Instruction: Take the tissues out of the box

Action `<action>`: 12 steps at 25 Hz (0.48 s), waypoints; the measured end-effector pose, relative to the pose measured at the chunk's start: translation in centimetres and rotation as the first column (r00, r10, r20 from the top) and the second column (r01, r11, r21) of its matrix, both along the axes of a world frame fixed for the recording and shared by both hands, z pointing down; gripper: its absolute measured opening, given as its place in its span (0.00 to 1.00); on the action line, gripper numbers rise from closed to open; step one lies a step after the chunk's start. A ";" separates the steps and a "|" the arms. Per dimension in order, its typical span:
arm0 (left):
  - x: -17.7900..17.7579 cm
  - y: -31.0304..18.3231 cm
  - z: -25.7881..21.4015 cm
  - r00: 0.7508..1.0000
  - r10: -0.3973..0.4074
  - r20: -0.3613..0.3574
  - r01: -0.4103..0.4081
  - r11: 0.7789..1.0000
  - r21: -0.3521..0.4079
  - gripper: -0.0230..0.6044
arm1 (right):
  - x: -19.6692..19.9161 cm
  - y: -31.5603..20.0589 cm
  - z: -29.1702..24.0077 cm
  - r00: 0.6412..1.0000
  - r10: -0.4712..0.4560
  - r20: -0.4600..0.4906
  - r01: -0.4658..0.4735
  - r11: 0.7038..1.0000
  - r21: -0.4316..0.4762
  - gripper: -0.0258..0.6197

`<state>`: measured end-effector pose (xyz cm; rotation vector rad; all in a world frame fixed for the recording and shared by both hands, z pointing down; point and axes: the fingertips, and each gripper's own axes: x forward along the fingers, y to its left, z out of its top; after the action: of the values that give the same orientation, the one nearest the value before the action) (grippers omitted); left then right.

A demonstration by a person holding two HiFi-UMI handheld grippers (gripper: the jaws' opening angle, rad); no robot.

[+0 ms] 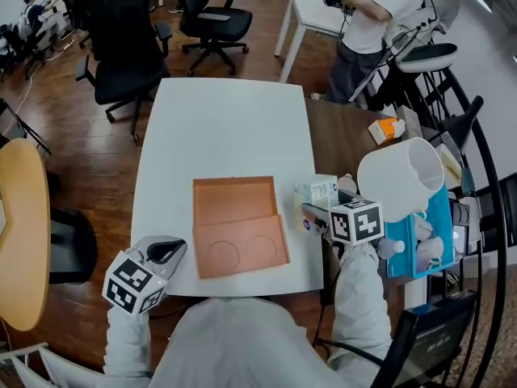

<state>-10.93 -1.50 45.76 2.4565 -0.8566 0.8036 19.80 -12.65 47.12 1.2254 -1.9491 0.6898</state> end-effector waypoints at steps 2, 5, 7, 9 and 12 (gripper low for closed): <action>0.5 -0.2 0.2 1.000 0.018 0.003 -0.018 1.000 0.000 0.06 | 0.8 1.2 2.5 0.999 0.039 0.002 -0.039 0.998 -0.054 0.71; 0.9 -0.1 0.6 0.999 0.034 0.007 -0.034 0.999 -0.008 0.06 | 1.5 2.3 5.7 0.997 0.074 -0.023 -0.076 0.989 -0.125 0.71; 0.9 0.0 0.8 0.999 0.035 0.009 -0.035 0.999 -0.016 0.06 | 1.7 2.8 7.5 0.994 0.096 -0.043 -0.102 0.980 -0.172 0.71; 0.7 0.1 1.1 0.999 0.030 0.012 -0.030 0.999 -0.019 0.06 | 1.6 3.3 9.3 0.993 0.106 -0.058 -0.116 0.969 -0.218 0.71; 0.4 0.0 1.2 1.000 0.023 0.020 -0.023 1.000 -0.020 0.06 | 1.2 3.4 10.9 0.992 0.111 -0.065 -0.123 0.964 -0.234 0.71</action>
<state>-10.48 -1.52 46.94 2.4498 -0.8249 0.8419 20.96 -9.23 58.04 1.2031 -1.7057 0.9154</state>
